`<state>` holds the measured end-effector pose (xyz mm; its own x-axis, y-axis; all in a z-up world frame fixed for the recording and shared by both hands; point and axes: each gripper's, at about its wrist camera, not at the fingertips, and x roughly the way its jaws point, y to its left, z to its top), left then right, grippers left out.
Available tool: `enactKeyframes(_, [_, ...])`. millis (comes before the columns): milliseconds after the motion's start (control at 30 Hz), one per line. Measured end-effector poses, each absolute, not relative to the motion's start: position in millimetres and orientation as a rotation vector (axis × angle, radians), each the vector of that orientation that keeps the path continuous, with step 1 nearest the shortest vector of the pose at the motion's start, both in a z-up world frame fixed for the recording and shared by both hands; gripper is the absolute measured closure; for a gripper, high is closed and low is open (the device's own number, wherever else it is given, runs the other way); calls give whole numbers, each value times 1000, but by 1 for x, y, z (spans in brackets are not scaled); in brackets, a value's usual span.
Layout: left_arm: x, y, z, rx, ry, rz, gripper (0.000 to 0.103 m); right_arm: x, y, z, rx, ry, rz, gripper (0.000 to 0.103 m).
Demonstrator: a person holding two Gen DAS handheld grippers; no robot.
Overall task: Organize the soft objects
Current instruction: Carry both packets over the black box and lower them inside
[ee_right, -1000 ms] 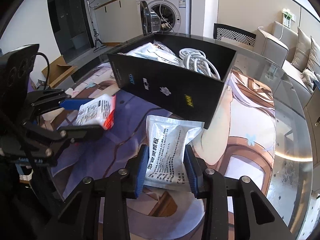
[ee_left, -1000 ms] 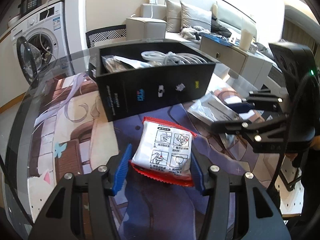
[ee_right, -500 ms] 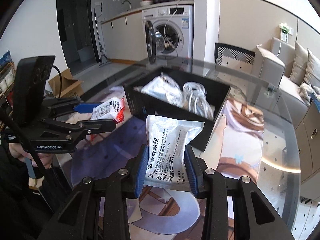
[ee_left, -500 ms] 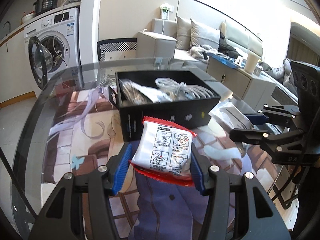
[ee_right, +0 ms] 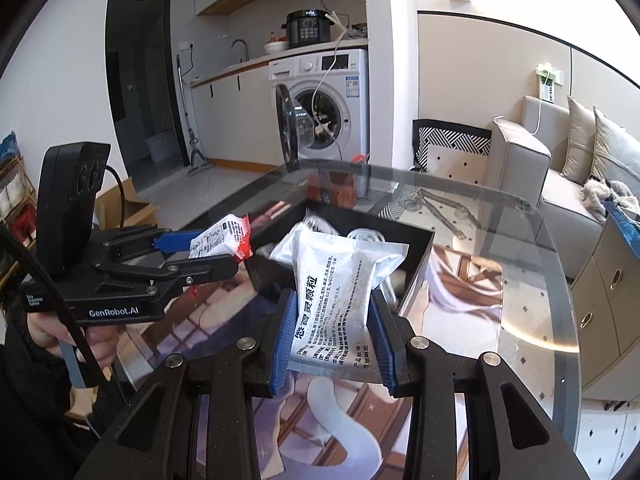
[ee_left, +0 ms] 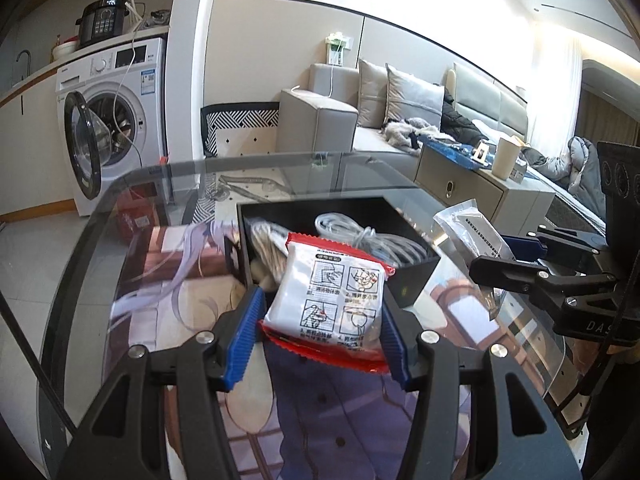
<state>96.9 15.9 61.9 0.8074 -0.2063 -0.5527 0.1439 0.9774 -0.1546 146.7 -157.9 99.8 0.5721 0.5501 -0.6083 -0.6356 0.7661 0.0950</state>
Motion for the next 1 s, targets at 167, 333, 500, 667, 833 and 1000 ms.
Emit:
enactKeyframes(167, [108,16,68,-126,594,-178,49,160,-159,111,-106,644,678,67])
enactKeyframes(333, [120,16,71,-129,589,-181,49,171,-159,117,-87,638,658,67])
enactKeyframes(500, [132,18,75,-127,580,-175,49,185,-157,119,-77,641,644,67])
enactKeyframes(667, [145,20,77,-135,580,-173,49,200,-150,118,-69,649,640,67])
enactKeyframes(833, [154,20,75,-148,584,-168,49,212,-142,112,-75,662,645,67])
enactKeyframes(1000, [165,20,69,-158,596,-159,48,226,-134,101,-77,686,654,67])
